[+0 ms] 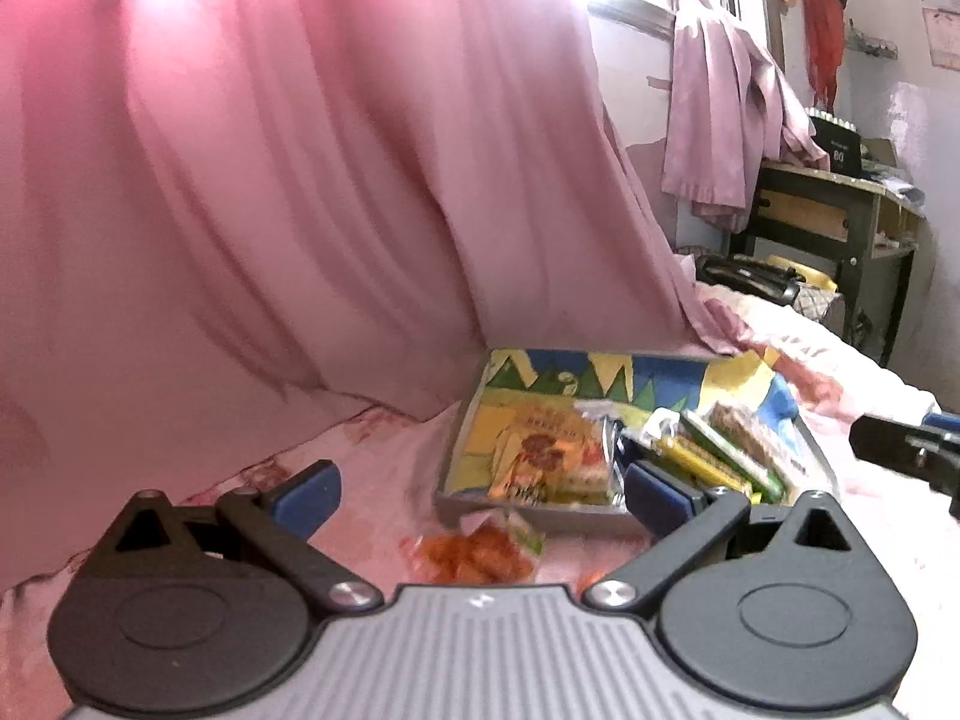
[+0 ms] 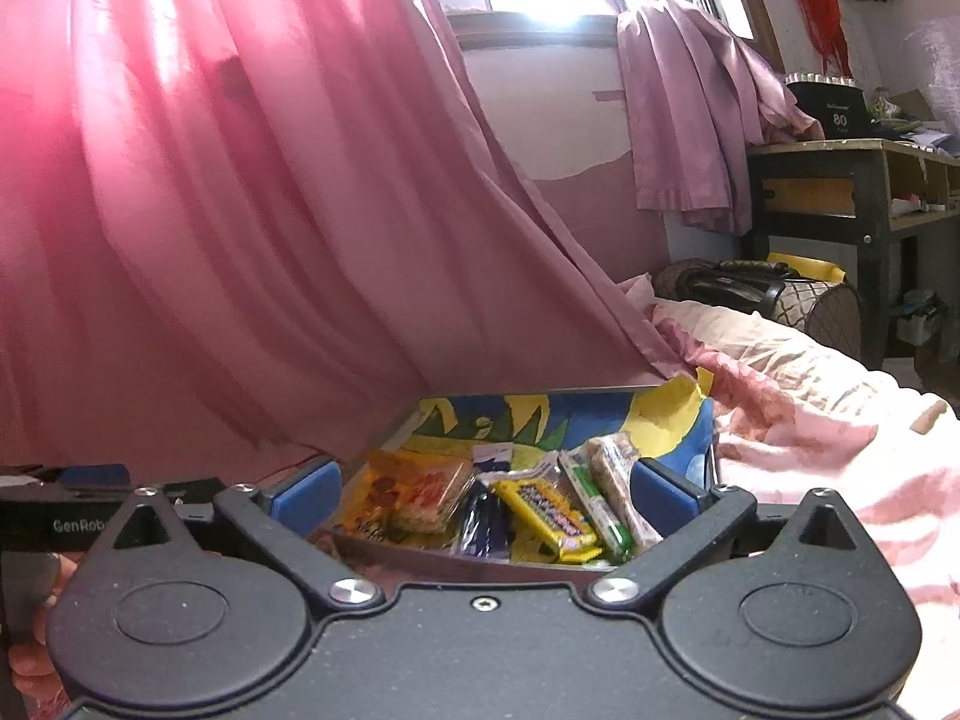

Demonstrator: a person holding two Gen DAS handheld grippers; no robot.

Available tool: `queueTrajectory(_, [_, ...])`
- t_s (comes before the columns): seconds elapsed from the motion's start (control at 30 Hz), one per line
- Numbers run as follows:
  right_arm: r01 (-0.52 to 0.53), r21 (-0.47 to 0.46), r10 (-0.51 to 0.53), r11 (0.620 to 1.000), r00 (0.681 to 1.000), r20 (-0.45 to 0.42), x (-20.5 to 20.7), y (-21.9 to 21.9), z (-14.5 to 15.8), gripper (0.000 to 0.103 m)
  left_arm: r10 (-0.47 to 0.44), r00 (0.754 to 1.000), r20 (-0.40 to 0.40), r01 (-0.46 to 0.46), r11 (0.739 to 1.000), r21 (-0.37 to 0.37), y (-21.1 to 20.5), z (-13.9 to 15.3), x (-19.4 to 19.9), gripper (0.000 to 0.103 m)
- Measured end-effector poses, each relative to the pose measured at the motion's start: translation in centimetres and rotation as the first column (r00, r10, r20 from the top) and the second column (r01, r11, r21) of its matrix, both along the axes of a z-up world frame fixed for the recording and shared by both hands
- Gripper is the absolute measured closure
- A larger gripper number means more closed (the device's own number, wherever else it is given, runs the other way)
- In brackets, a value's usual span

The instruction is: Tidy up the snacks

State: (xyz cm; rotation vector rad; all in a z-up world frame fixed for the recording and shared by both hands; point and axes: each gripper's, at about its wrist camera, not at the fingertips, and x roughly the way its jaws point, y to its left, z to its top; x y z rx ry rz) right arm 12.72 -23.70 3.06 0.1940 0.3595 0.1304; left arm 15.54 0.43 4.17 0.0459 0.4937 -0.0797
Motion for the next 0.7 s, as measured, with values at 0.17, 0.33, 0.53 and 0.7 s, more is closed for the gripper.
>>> queueTrajectory(0.17, [-0.006, -0.002, 0.006, 1.000, 1.000, -0.007, -2.8, 0.4, 0.0, 0.001, 0.028, 0.999, -0.018, -0.028, 1.000, 0.004, 1.0, -0.2, -2.9, 0.000])
queueTrajectory(0.33, [-0.015, -0.012, 0.015, 1.000, 0.999, -0.035, -4.8, 1.2, -0.4, 0.001, 0.069, 0.996, -0.055, -0.070, 0.997, -0.017, 2.5, -0.6, -5.3, 0.000])
queueTrajectory(0.53, [-0.040, -0.034, 0.038, 0.999, 0.997, -0.072, -6.7, 2.4, -1.1, 0.001, 0.132, 0.986, -0.101, -0.135, 0.990, -0.026, 4.1, -1.2, -7.9, 0.000])
queueTrajectory(0.7, [-0.055, -0.042, 0.051, 0.998, 0.993, -0.106, -7.7, 3.3, -1.7, 0.001, 0.162, 0.980, -0.117, -0.166, 0.986, -0.026, 4.7, -1.3, -9.4, 0.000])
